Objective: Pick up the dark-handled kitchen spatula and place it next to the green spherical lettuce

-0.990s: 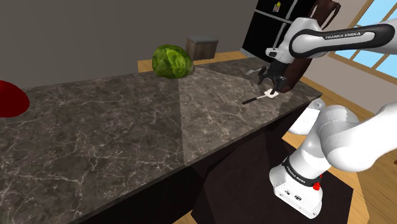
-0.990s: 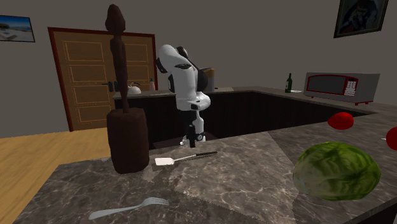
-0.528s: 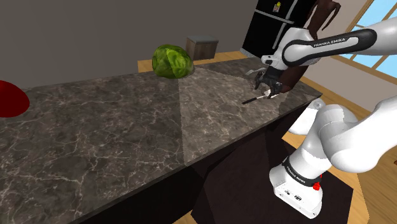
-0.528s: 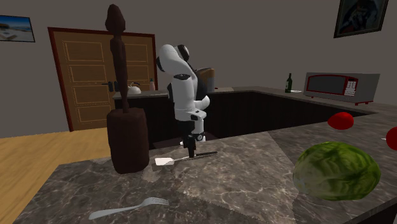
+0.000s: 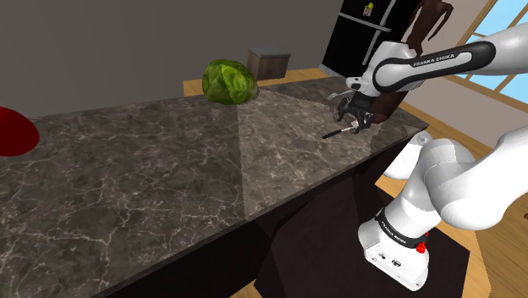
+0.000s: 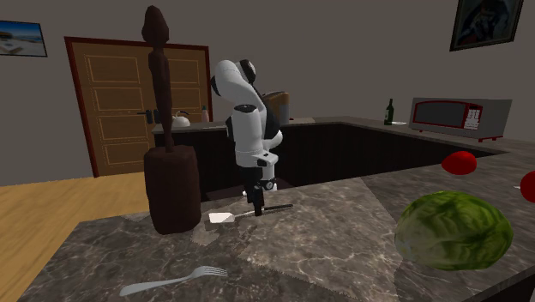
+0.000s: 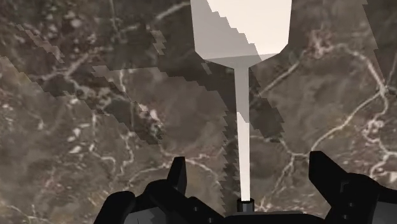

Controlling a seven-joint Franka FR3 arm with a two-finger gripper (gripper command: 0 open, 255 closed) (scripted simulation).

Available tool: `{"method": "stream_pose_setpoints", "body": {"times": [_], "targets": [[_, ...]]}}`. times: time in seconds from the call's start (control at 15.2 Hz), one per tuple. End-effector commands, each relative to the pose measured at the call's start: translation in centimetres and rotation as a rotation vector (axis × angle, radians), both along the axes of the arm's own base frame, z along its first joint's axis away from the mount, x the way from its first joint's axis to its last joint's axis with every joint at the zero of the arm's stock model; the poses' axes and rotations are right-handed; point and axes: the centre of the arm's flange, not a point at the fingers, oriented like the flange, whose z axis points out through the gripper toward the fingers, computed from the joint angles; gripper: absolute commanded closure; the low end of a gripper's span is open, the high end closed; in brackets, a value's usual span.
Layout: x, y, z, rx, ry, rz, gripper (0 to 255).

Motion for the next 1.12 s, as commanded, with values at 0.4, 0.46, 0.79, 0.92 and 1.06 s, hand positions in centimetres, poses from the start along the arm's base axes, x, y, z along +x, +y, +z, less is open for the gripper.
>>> {"method": "stream_pose_setpoints", "body": {"times": [0.4,0.46,0.79,0.92,1.06], "targets": [[0.0,0.0,0.0,0.0,0.0,0.0,255],[0.0,0.0,0.0,0.0,0.0,0.0,255],[0.0,0.0,1.0,0.0,0.0,0.0,255],[0.0,0.0,2.1,0.0,0.0,0.0,255],[0.0,0.0,3.2,0.0,0.0,0.0,255]]}}
